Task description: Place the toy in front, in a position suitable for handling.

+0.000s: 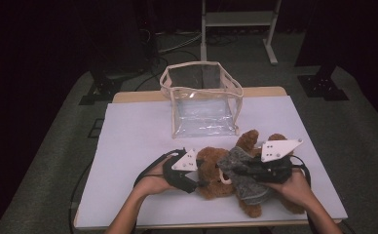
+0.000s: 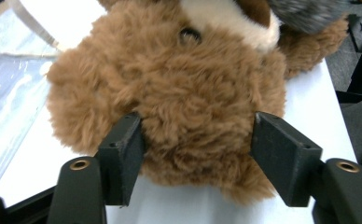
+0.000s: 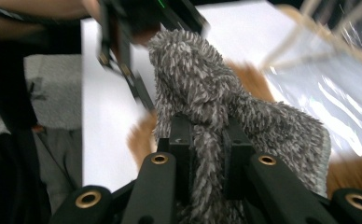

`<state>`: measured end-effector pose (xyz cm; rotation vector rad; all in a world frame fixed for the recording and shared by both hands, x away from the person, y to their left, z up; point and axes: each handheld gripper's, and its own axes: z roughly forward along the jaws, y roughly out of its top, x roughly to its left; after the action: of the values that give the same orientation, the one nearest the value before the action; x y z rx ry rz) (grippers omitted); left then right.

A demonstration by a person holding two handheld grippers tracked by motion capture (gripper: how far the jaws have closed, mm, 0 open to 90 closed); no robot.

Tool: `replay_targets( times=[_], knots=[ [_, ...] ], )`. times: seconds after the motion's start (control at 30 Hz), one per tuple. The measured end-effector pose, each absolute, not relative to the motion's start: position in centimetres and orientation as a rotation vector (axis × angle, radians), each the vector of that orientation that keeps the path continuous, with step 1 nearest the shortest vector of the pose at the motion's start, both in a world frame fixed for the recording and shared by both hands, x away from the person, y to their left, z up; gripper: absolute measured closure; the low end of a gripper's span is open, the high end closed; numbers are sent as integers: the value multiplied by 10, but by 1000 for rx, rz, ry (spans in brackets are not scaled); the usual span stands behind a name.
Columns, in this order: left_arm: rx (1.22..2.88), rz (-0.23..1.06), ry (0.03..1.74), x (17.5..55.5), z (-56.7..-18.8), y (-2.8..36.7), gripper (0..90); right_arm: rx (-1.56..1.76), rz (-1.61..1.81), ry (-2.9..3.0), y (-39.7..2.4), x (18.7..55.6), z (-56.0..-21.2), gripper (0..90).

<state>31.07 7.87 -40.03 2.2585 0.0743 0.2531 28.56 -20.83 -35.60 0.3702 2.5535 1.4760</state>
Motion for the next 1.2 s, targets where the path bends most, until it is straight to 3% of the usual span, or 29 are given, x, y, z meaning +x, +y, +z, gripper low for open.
replay_targets(
  times=[0.17, 0.33, 0.43, 0.77, 1.07, 1.2],
  knots=[
    [2251, 248, 70, 308, -398, 83, 333, 299, 1428, 2564, -193, 284, -360, 775],
    [2232, 243, 78, 307, -400, 88, 336, 432, 1391, 2555, -222, 287, -374, 774],
    [2241, 238, 73, 309, -403, 83, 380, 474, 1436, 2542, -229, 287, -377, 773],
    [2270, 270, 89, 316, -402, 69, 398, 261, 1422, 2565, -183, 279, -363, 771],
    [2270, 246, 89, 312, -403, 83, 407, 415, 1378, 2530, -221, 278, -377, 771],
    [2276, 245, 81, 312, -405, 77, 411, 364, 1405, 2510, -211, 273, -371, 771]
  ],
)
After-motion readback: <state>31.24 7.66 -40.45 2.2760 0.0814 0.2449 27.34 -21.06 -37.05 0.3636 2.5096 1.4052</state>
